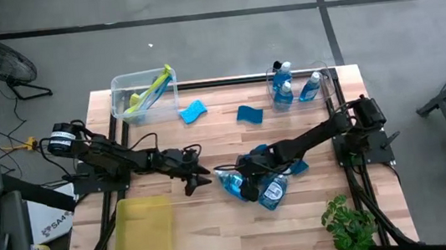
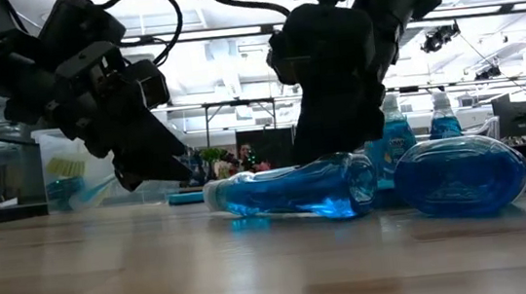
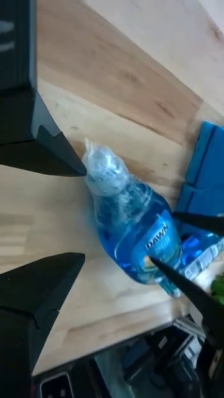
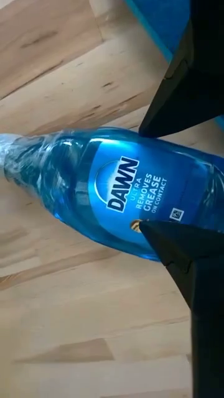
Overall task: Pick & Place Kitchen Sink Supplies
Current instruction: Put the left soap dispenser into the transparent bin
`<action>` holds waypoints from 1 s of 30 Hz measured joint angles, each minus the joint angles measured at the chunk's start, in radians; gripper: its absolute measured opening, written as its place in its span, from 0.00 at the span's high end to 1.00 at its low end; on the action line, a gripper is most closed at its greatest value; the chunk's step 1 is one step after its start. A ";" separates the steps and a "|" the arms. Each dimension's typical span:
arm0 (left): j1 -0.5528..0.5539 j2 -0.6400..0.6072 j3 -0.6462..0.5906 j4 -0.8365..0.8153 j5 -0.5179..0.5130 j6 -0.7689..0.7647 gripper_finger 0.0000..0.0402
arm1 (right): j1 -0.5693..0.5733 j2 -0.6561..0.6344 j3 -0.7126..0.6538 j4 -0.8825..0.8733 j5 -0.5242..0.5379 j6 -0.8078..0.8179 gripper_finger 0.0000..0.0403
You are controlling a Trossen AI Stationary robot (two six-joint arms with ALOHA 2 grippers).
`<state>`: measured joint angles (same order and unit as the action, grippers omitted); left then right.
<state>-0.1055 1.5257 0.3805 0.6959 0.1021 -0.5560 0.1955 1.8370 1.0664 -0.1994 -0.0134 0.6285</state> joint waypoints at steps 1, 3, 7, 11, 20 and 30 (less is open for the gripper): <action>0.000 0.000 0.000 0.005 0.004 -0.002 0.48 | 0.000 0.006 0.000 0.005 -0.004 0.000 0.45; 0.000 0.000 0.000 0.014 0.023 -0.013 0.48 | 0.000 0.017 0.000 0.024 -0.024 -0.002 0.45; 0.000 0.000 0.001 0.018 0.071 -0.054 0.48 | -0.002 0.048 -0.001 0.080 -0.076 -0.020 0.44; 0.000 0.000 0.001 0.003 0.101 -0.092 0.48 | -0.010 0.082 0.000 0.111 -0.106 -0.034 0.44; 0.000 0.000 0.001 0.004 0.053 -0.077 0.48 | -0.059 0.102 0.000 0.125 -0.019 -0.096 0.44; 0.000 0.000 0.001 -0.024 0.017 -0.074 0.48 | -0.112 0.100 0.001 0.083 0.085 -0.140 0.44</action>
<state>-0.1055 1.5257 0.3813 0.6723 0.1189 -0.6295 0.0833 1.9368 1.0677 -0.1160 0.0719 0.4884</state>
